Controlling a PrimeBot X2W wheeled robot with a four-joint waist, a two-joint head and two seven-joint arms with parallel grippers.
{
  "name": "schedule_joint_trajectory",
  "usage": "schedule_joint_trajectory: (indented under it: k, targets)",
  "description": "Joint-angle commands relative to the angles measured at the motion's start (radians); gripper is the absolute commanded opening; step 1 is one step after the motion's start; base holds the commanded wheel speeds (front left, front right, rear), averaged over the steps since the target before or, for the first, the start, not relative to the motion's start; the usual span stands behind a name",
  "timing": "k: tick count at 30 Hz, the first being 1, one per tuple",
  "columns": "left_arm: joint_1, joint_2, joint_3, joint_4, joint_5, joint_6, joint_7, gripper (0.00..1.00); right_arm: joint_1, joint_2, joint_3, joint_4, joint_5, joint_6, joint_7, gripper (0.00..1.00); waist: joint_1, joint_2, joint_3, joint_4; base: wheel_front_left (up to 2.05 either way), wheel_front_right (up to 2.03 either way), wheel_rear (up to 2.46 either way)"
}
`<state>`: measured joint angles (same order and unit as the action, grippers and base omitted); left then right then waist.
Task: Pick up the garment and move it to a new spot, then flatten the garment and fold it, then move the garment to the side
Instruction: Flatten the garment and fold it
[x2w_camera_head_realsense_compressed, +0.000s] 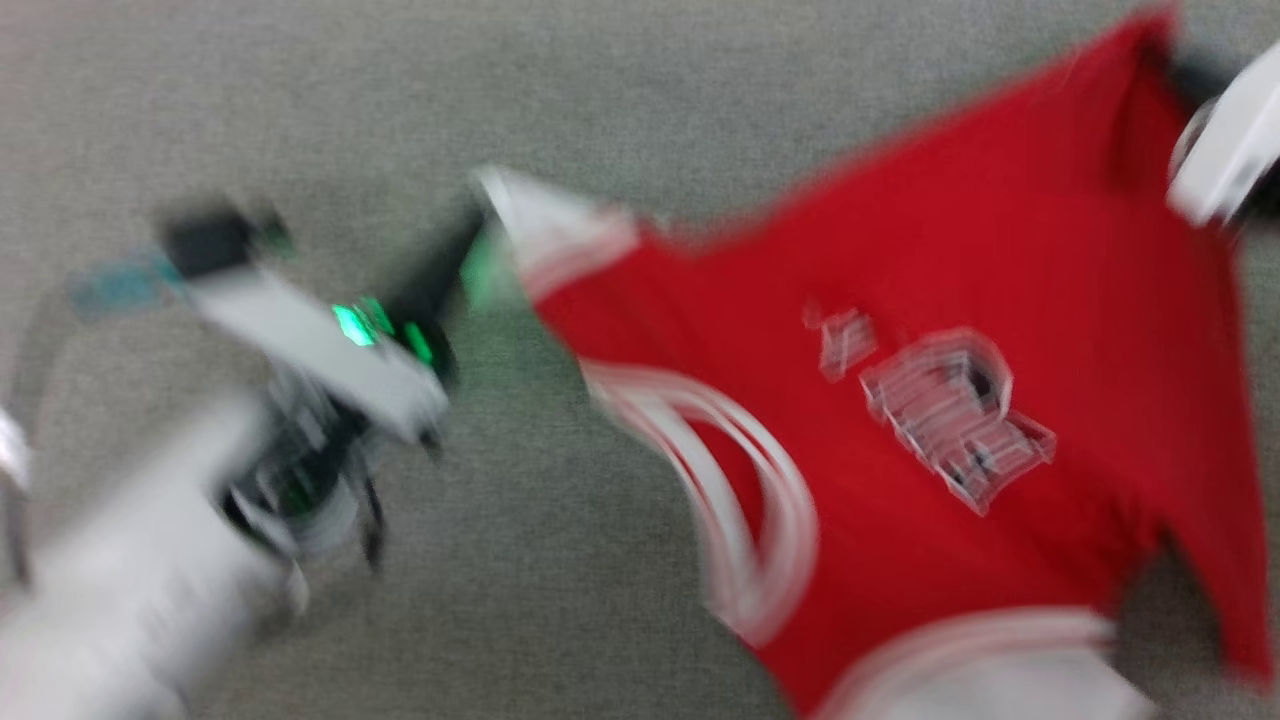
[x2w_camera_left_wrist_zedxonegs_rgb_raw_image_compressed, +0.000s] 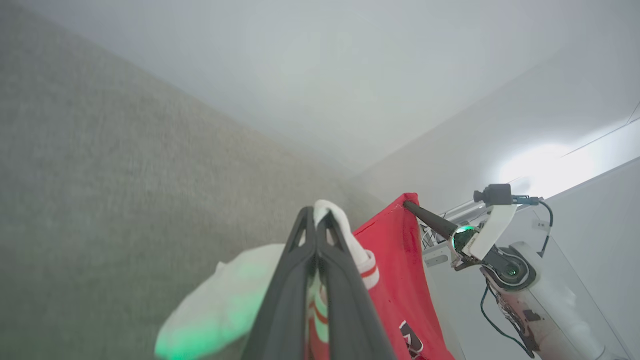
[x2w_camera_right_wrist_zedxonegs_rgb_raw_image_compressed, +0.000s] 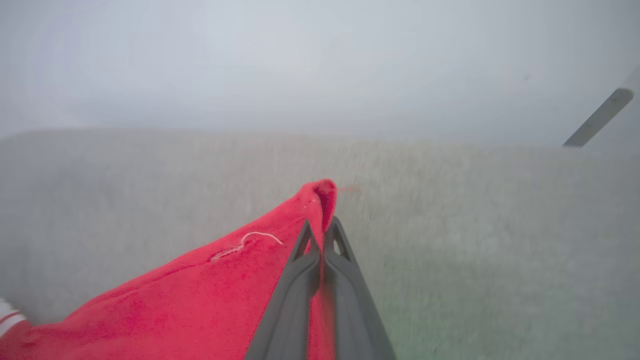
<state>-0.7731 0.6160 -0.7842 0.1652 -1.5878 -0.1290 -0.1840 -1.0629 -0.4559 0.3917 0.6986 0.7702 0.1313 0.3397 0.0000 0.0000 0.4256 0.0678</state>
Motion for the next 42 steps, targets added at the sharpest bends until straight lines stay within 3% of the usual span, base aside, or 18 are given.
schedule_joint_trajectory:
  k: [1, 9, 14, 18, 23, 27, 34, 42]
  targets:
    - [-0.026, 0.006, 0.014, 0.012, -0.010, -0.003, 0.006, 0.00, -0.024, 0.006, -0.012, 0.009, -0.008, -0.001, -0.012, 0.00, 0.0000, 0.0000, 0.009, -0.010, 0.00, 0.00, 0.00]
    - [-0.504, -0.024, 0.135, 0.305, -0.009, -0.003, 0.146, 0.00, -0.362, 0.029, -0.202, 0.210, -0.098, -0.001, -0.214, 0.00, 0.0000, 0.0000, 0.046, -0.074, 0.00, 0.00, 0.00]
    - [-0.780, -0.074, 0.158, 0.452, 0.069, -0.001, 0.107, 0.00, -0.546, 0.045, -0.292, 0.332, -0.169, -0.001, -0.364, 0.00, 0.0000, 0.0000, 0.053, -0.097, 0.00, 0.00, 0.00]
    - [-0.861, -0.096, 0.153, 0.516, 0.096, -0.001, 0.080, 0.00, -0.607, 0.064, -0.306, 0.400, -0.205, -0.001, -0.419, 0.00, 0.0000, 0.0000, 0.053, -0.103, 0.00, 0.00, 0.00]
    - [-0.738, -0.092, 0.107, 0.494, 0.082, -0.001, 0.083, 0.00, -0.536, 0.086, -0.282, 0.451, -0.196, -0.001, -0.433, 0.00, 0.0000, 0.0000, 0.050, -0.104, 0.00, 0.00, 0.00]
    - [-0.541, -0.096, 0.071, 0.407, 0.045, -0.001, 0.066, 0.00, -0.407, 0.098, -0.200, 0.416, -0.188, -0.001, -0.418, 0.00, 0.0000, 0.0000, 0.043, -0.102, 0.00, 0.00, 0.00]
    - [-0.191, -0.070, 0.027, 0.200, 0.004, -0.001, -0.013, 0.00, -0.108, 0.059, -0.083, 0.255, -0.041, -0.001, -0.350, 0.00, 0.0000, 0.0000, 0.016, -0.109, 0.00, 0.00, 0.00]
    - [0.103, 0.001, 0.000, -0.011, 0.050, -0.001, -0.067, 0.00, 0.226, -0.063, -0.040, -0.011, 0.145, -0.001, -0.227, 0.00, 0.0000, 0.0000, -0.047, -0.100, 0.00, 0.00, 0.00]
